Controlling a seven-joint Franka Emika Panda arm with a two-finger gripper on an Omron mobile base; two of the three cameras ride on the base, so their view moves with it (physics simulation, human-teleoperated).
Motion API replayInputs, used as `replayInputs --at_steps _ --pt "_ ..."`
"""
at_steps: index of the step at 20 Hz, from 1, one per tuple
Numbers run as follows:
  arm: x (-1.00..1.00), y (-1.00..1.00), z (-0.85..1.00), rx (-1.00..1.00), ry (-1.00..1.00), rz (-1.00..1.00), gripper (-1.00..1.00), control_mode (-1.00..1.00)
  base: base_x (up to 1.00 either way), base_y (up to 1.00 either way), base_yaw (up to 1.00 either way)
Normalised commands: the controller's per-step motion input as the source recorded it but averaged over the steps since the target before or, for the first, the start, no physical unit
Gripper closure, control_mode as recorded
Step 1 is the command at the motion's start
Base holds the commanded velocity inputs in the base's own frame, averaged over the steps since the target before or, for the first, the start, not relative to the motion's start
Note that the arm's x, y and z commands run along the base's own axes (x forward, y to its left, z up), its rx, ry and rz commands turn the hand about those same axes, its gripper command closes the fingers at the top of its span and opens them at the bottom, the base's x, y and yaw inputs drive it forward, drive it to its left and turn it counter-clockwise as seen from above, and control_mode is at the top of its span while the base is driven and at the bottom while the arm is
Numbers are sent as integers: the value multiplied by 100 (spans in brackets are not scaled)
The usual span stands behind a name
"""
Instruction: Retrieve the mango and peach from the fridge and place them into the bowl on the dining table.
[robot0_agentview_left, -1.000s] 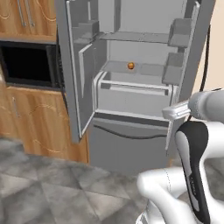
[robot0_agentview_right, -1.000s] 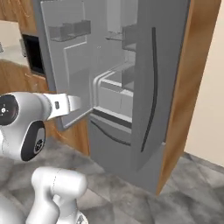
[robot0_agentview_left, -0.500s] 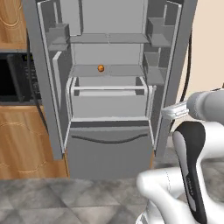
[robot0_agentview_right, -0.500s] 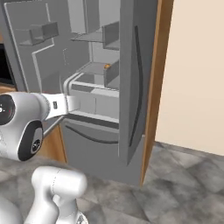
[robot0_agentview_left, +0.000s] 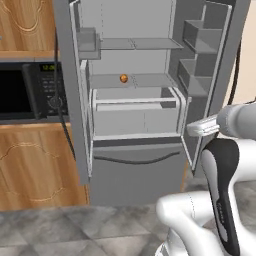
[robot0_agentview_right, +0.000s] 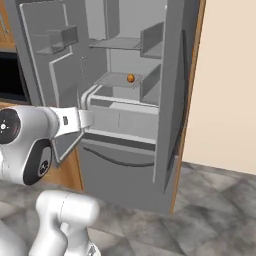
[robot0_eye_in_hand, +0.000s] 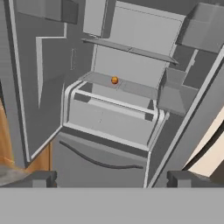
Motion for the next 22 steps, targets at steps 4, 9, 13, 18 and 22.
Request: replayInputs --at_steps 4,9,13,18,22 --pt "0 0 0 0 0 0 -100 100 5 24 -7" --pt "0 0 0 0 0 0 -100 100 47 0 -4" --pt "0 0 0 0 0 0 -100 100 97 4 -2" --pt "0 0 0 0 0 0 -100 100 100 29 -5" --pt "0 0 0 0 0 0 -100 100 100 62 -9"
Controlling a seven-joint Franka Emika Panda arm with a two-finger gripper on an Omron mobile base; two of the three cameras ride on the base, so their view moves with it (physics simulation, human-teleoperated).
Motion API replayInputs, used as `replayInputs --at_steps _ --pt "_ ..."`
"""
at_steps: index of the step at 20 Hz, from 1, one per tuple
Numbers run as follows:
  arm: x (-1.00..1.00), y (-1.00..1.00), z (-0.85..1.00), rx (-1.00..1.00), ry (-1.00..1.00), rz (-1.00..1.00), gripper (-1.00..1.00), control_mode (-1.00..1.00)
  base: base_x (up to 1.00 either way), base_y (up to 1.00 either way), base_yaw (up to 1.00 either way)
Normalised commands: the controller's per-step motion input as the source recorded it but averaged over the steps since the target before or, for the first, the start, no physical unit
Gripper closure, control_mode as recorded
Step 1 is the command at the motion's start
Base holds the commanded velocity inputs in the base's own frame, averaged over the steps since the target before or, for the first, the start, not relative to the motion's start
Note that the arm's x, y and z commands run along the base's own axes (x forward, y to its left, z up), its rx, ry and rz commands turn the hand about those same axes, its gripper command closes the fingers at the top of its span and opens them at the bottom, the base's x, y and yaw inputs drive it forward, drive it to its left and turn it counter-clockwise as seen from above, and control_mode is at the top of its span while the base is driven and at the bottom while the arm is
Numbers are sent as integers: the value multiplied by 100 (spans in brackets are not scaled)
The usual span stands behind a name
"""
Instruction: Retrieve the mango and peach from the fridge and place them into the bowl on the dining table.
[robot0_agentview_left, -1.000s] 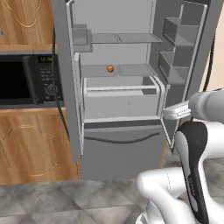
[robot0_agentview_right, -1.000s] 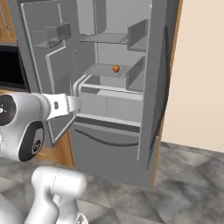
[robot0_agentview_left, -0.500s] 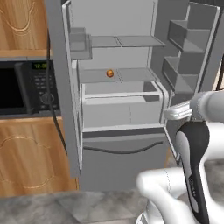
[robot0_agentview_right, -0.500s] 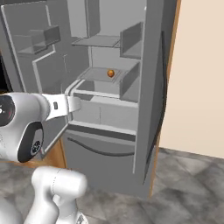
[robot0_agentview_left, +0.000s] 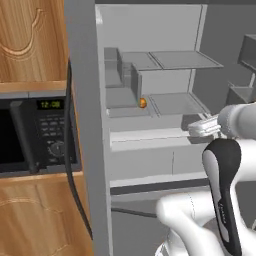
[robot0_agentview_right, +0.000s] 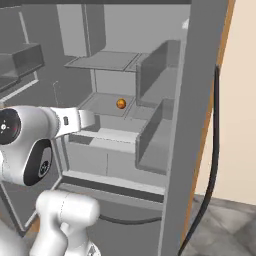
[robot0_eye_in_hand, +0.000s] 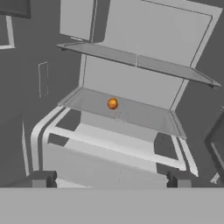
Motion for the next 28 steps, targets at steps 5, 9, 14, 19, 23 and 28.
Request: replayInputs --at_steps 5,9,14,19,23,28 --pt "0 0 0 0 0 0 -100 100 100 44 -10" --pt "0 0 0 0 0 0 -100 100 100 -9 -5" --pt "0 0 0 0 0 0 -100 100 98 -57 -1" --pt "0 0 0 0 0 0 -100 100 71 -71 11" --pt "0 0 0 0 0 0 -100 100 64 -46 21" --pt "0 0 0 0 0 0 -100 100 56 -35 29"
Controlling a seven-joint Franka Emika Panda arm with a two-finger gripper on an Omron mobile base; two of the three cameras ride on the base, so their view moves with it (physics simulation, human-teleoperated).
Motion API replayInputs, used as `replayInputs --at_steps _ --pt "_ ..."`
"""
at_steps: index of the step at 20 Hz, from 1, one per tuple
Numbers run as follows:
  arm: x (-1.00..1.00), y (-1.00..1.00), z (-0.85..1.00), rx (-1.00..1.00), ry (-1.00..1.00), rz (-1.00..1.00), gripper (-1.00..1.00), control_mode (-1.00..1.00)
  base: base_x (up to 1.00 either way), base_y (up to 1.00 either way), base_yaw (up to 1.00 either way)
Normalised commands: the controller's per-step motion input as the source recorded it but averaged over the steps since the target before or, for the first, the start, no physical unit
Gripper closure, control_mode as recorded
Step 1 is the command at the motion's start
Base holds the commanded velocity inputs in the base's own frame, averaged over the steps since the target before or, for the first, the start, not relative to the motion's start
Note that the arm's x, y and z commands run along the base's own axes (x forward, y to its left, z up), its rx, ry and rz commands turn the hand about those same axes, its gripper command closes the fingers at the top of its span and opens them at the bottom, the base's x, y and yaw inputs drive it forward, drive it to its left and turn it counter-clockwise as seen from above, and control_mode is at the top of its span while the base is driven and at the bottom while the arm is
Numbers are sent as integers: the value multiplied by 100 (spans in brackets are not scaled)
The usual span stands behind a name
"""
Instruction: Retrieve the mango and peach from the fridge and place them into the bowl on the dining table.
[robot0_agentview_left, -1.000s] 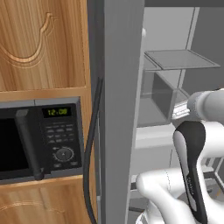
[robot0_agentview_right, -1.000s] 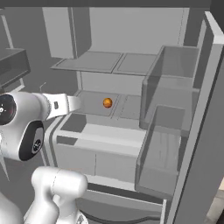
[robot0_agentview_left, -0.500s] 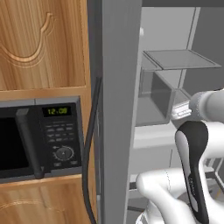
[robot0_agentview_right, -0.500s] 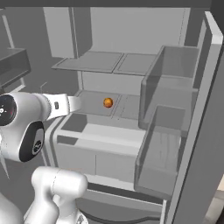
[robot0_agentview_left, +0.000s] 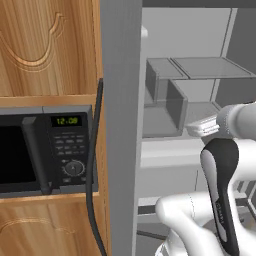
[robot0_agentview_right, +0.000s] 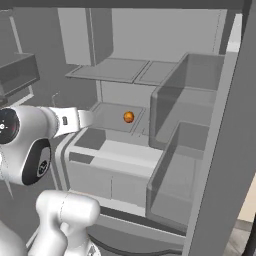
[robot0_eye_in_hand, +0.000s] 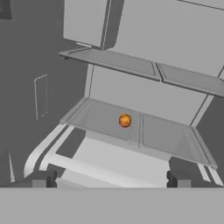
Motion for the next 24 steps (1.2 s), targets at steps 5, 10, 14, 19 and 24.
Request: replayInputs --at_steps 5,10,14,19,24 --pt "0 0 0 0 0 0 -100 100 20 -6 17" --pt "9 -18 0 2 0 -1 -100 -100 0 0 0" --pt "31 -61 0 9 3 -13 -100 -100 0 0 0" --pt "26 -24 -4 7 1 -9 -100 -100 0 0 0" --pt "34 -1 -19 8 2 -11 -100 -100 0 0 0"
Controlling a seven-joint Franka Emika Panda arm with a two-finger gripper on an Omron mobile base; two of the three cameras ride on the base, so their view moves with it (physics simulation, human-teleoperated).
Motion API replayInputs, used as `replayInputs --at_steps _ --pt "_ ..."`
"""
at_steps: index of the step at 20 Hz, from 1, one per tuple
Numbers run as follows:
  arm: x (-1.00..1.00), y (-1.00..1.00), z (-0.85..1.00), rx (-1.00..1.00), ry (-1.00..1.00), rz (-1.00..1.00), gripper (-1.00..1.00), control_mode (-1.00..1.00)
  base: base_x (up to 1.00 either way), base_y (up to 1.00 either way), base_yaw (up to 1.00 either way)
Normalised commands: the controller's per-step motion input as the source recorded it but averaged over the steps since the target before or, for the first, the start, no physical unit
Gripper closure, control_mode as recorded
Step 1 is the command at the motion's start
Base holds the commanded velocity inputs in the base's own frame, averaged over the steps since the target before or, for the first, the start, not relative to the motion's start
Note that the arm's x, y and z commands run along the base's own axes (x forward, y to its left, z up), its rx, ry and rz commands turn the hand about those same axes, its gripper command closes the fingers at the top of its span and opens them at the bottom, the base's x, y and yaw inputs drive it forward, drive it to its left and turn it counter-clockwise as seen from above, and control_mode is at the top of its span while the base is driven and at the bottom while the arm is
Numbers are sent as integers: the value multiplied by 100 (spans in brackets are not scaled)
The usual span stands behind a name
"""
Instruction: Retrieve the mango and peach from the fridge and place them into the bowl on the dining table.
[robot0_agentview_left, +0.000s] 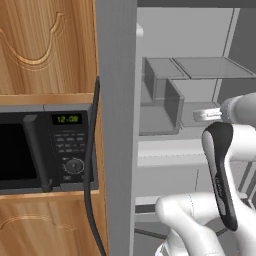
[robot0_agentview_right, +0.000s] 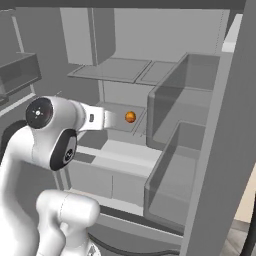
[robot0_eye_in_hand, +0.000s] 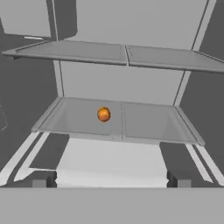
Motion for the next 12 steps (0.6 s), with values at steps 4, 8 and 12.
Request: replayInputs --at_steps 4,8,12 --pt "40 -4 -29 11 2 -1 -100 -100 0 0 0" --pt "56 -9 -17 8 14 8 -100 -100 0 0 0" --pt "49 -3 -17 1 13 14 -100 -100 0 0 0"
